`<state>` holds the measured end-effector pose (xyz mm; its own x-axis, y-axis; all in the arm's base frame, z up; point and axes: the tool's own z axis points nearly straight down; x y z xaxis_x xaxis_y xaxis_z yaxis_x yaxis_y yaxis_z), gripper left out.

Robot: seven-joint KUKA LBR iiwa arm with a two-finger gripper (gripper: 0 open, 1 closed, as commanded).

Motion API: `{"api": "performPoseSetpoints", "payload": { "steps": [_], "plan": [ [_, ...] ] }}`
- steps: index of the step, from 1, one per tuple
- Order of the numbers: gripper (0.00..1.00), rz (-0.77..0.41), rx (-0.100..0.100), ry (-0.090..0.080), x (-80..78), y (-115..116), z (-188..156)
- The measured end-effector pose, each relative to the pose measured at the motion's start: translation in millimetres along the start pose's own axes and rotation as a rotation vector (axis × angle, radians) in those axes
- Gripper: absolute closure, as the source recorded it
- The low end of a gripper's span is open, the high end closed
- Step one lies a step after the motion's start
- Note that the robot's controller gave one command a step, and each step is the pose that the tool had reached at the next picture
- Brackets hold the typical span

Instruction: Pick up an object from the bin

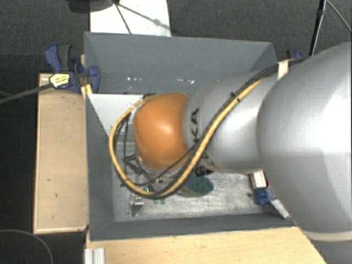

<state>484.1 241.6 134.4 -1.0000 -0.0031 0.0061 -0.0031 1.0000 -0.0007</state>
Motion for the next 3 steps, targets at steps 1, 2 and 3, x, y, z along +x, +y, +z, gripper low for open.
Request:
{"api": "performPoseSetpoints", "payload": {
  "steps": [1, 2, 3],
  "plan": [
    [0.00, -0.328, -0.001, -0.010, -43.5, -51.1, 63.3],
    [0.00, -0.759, 0.001, -0.012, -64.0, -69.4, 55.8],
    [0.00, -0.676, 0.004, -0.004, -38.1, -170.4, 56.6]
  ]
}}
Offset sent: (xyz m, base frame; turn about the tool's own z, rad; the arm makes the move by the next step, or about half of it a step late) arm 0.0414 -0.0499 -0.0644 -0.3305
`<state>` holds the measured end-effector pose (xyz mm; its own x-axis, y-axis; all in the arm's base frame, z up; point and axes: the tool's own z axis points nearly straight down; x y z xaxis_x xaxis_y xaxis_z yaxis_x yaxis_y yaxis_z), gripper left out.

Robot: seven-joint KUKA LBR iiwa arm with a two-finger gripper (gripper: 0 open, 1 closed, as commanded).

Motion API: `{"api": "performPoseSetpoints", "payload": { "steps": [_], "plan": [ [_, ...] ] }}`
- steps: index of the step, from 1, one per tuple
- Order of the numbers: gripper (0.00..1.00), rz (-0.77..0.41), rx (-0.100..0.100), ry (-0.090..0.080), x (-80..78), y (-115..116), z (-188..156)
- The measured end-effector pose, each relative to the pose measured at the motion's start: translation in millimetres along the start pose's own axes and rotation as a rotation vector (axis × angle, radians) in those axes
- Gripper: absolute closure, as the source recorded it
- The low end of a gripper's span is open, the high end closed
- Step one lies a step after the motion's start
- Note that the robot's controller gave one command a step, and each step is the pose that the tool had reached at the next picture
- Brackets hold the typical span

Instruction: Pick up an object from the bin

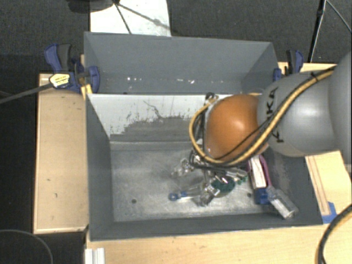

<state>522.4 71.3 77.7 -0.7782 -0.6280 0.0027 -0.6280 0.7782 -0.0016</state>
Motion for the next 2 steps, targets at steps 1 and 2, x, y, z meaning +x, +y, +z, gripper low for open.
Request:
{"api": "performPoseSetpoints", "payload": {
  "steps": [1, 2],
  "plan": [
    [1.00, 0.000, -0.003, -0.003, -3.7, 3.9, -0.3],
    [1.00, -0.003, 0.004, -0.011, 2.0, -8.1, -126.4]
  ]
}}
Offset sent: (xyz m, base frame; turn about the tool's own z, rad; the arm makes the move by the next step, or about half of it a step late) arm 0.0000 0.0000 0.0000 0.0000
